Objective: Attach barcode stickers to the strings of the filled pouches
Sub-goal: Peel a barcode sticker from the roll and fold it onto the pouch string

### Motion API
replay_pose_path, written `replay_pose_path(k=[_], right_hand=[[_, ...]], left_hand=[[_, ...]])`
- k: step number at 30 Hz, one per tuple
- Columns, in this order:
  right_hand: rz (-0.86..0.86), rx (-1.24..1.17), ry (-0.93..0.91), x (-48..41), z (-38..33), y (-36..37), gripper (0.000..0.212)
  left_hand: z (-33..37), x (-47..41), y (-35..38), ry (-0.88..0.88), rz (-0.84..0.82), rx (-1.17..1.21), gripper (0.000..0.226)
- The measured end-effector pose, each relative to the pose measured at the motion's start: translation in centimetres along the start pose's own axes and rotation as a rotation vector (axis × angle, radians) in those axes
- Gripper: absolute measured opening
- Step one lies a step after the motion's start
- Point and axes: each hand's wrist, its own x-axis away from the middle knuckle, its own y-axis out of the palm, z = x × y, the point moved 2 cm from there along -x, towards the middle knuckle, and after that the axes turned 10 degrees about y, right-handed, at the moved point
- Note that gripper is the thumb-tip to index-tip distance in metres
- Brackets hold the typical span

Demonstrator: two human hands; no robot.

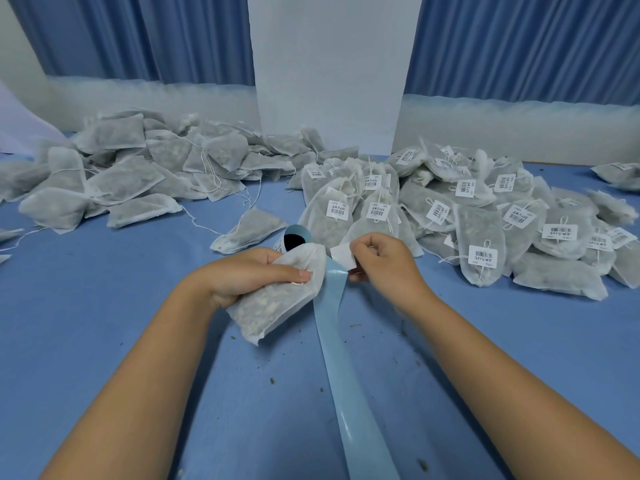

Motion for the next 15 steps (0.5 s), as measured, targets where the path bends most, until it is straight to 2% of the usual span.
replay_pose_path(k=[3, 7, 10, 15], right_hand=[[0.003, -0.033, 0.013, 0.0, 0.0, 0.0, 0.016], [0.03, -0.019, -0.006, 0.0, -0.1, -0.3, 0.016], [0.064, -0.042, 0.002, -0.1, -0.1, -0.6, 0.016], [0.115, -0.109, 0.021, -0.2, -0.1, -1.1, 0.02]], left_hand=[[0.1, 0.2, 0.1, -0.011, -0.018, 0.023, 0.031], [-0.1, 0.1, -0.2, -0.006, -0.016, 0.003, 0.053], [0.0, 0.2, -0.1, -0.01, -0.027, 0.002, 0.034], [-0.1, 0.1, 0.1, -0.013, -0.018, 0.004, 0.021]])
